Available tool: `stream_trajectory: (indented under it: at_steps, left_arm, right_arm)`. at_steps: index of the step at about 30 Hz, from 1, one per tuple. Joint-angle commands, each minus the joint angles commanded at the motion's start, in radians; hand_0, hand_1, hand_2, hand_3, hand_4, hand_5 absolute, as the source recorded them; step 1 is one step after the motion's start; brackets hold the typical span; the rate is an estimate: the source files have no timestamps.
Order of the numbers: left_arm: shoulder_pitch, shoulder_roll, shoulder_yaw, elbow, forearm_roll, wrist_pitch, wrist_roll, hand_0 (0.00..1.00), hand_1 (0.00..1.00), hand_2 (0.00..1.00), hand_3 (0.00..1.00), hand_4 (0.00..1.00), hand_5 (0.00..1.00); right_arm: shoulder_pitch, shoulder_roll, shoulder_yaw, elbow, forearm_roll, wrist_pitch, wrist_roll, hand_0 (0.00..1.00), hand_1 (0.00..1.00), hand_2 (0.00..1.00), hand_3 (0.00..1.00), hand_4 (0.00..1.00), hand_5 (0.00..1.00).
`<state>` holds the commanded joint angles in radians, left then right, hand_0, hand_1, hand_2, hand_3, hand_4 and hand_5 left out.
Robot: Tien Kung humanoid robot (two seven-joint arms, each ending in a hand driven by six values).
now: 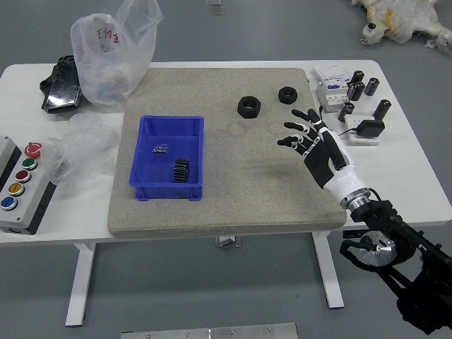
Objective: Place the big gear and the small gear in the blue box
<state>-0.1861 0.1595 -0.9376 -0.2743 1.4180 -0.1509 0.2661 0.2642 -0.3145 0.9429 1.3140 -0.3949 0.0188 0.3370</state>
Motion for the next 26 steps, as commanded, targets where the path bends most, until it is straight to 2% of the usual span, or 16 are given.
stream_trajectory:
  at_steps: [1,6,7,13,14,19,20,26]
  left_arm:
    - [0.000,0.001,-0.001,0.000,0.002,0.000,0.000,0.708,0.330,0.406,0.666,0.694,0.486]
    - [0.003,-0.001,0.001,0.000,-0.003,0.001,0.000,0.708,0.330,0.406,0.666,0.694,0.486]
    - [0.003,-0.002,0.002,0.000,-0.006,0.002,0.000,0.707,0.350,0.407,0.666,0.695,0.487]
    - [0.007,-0.009,0.002,-0.001,-0.009,0.004,0.001,0.707,0.350,0.407,0.666,0.695,0.487]
    - [0.008,-0.010,0.002,-0.001,-0.008,0.004,0.001,0.706,0.375,0.416,0.667,0.695,0.488]
    - [0.008,-0.010,0.004,-0.001,-0.010,0.007,-0.002,0.706,0.375,0.416,0.667,0.695,0.488]
    - [0.007,-0.009,0.004,-0.001,-0.010,0.007,-0.002,0.707,0.404,0.436,0.667,0.695,0.490]
    - [0.009,-0.011,0.004,-0.001,-0.009,0.008,-0.003,0.707,0.404,0.436,0.667,0.695,0.490]
  right_arm:
    - [0.000,-0.001,-0.002,-0.001,0.016,0.000,0.001,0.480,0.302,0.248,0.607,0.907,0.726]
    - [-0.001,-0.001,-0.001,-0.003,0.041,-0.006,0.008,0.480,0.302,0.248,0.607,0.907,0.726]
    - [-0.001,-0.001,0.001,-0.003,0.038,-0.008,0.006,0.503,0.257,0.197,0.392,0.984,0.806]
    - [-0.006,0.004,0.008,-0.008,0.025,-0.014,0.004,0.503,0.257,0.197,0.392,0.984,0.806]
    - [-0.007,0.004,0.009,-0.008,0.024,-0.014,0.004,0.502,0.240,0.177,0.263,0.998,0.825]
    - [-0.008,0.002,0.014,-0.009,0.018,-0.010,0.001,0.502,0.240,0.177,0.263,0.998,0.825]
    - [-0.008,0.002,0.015,-0.010,0.018,-0.009,0.000,0.437,0.219,0.167,0.206,0.998,0.854]
    - [-0.009,0.004,0.016,-0.010,0.016,-0.006,-0.004,0.437,0.219,0.167,0.206,0.998,0.854]
